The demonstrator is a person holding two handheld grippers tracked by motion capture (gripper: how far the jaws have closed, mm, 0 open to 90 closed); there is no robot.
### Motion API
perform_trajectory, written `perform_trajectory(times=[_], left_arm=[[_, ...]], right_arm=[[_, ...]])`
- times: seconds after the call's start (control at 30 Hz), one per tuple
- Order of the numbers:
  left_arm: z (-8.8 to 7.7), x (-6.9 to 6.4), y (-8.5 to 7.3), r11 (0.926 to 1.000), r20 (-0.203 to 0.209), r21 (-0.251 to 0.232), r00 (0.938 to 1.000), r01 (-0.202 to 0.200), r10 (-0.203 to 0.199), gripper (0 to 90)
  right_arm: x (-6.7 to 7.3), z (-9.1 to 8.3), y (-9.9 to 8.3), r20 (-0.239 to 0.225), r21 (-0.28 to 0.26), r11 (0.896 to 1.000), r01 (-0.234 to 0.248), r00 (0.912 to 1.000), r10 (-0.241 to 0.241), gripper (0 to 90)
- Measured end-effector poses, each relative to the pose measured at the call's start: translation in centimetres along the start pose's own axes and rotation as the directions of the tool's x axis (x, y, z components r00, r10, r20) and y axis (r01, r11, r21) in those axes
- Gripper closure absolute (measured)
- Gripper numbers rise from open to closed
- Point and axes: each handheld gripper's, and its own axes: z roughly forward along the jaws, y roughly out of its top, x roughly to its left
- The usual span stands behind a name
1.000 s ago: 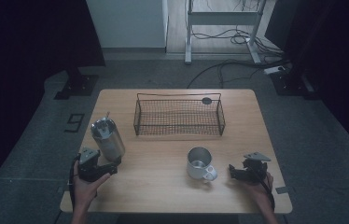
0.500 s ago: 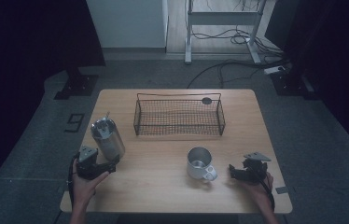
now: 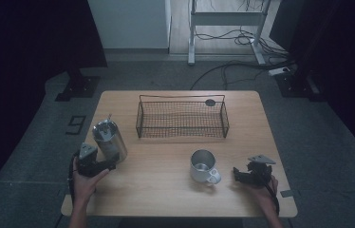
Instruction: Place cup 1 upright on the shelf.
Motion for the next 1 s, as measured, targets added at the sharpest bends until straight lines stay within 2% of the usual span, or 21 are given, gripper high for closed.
perform_trajectory(times=[0.37, 0.6, 0.93, 1.0], left_arm=[[0.0, 0.9, 0.6, 0.9999, 0.020, -0.007, 0.9997, -0.012, 0.012, 2.2], [0.4, 1.1, 0.8, 0.9984, 0.041, -0.019, 0.9977, -0.053, 0.053, 1.3], [1.2, 1.3, 1.5, 0.9978, 0.010, -0.001, 0.9977, -0.067, 0.067, 3.0], [1.3, 1.3, 1.6, 0.9977, 0.012, -0.012, 0.9976, -0.067, 0.067, 3.4]], right_arm=[[0.0, 0.0, 0.0, 0.005, -0.002, 1.000, -0.001, 1.0000, 0.001, 7.2], [0.0, 0.0, 0.0, 0.008, -0.003, 1.000, -0.004, 1.0000, 0.005, 7.6], [-0.1, 0.0, 0.0, 0.011, -0.004, 1.000, -0.007, 0.9999, 0.008, 7.9], [-0.1, 0.0, 0.0, 0.011, -0.004, 1.000, -0.008, 0.9999, 0.008, 7.9]])
